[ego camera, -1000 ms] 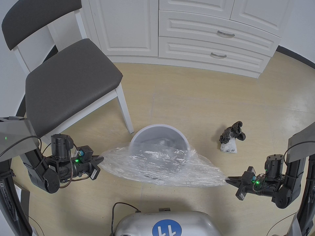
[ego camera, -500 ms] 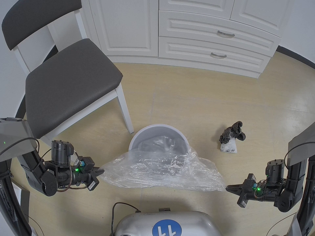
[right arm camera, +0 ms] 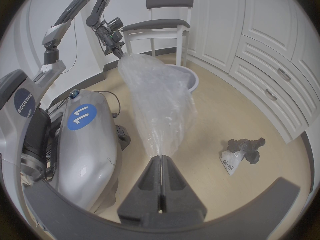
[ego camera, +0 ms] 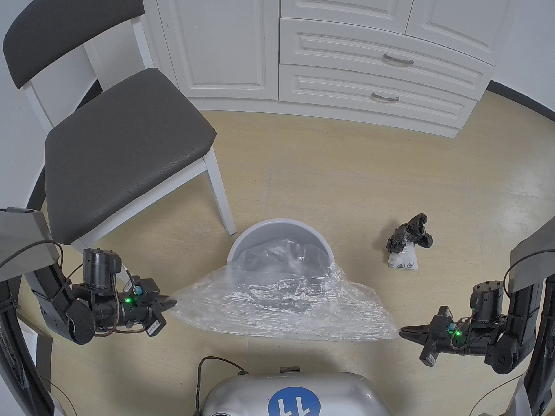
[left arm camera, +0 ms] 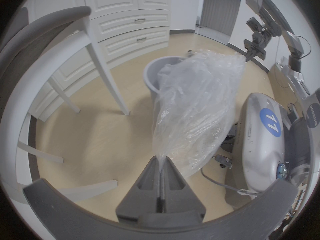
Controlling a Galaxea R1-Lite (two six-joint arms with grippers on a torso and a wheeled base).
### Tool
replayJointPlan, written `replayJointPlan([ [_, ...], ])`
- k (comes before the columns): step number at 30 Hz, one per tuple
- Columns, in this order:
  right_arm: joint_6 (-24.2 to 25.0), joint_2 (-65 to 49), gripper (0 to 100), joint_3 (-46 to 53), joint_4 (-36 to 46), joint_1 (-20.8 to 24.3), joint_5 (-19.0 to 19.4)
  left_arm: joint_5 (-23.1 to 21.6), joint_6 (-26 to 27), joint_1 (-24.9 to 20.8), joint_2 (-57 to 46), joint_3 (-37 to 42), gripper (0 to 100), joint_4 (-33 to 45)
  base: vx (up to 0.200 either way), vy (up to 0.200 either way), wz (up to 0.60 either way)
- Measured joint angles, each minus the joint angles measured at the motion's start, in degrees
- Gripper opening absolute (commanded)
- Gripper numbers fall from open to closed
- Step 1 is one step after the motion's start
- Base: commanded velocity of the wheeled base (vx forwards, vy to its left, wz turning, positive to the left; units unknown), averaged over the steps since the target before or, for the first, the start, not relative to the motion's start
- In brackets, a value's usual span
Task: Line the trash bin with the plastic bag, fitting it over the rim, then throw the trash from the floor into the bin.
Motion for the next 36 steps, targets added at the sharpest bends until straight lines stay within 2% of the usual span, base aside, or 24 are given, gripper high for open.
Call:
replayJointPlan([
  [6,4.10,-1.07,0,-3.30,-0.02,-2.73,0.66,-1.76,-1.24,3.67,0.39,-3.80,0,0.00,0.000,0.000,0.00],
  [11,9.00,-1.05,0,-6.47,0.02,-3.40,0.63,-1.76,-8.87,4.71,0.83,-6.41,0,-0.38,0.000,0.000,0.00],
  [14,11.22,-0.77,0,-8.16,0.00,-3.51,0.55,-1.76,-10.85,4.79,0.90,-7.46,0,-0.50,0.000,0.000,0.00],
  [20,11.37,0.24,0,-8.86,0.00,-3.60,0.50,-1.76,-10.96,4.35,1.29,-7.69,0,-0.33,0.000,0.000,0.00],
  [31,11.39,3.44,0,-10.72,0.02,-3.69,0.44,-0.41,-12.57,0.50,5.55,-9.34,0,-1.21,0.000,0.000,0.00],
  [34,11.50,3.72,0,-11.15,0.02,-3.80,0.44,1.26,-15.77,-1.07,6.89,-10.63,0,-1.97,0.000,0.000,0.00],
  [36,11.68,3.74,0,-11.37,0.02,-3.80,0.37,3.39,-20.21,-2.12,7.83,-11.59,0,-3.97,0.000,0.000,0.00],
])
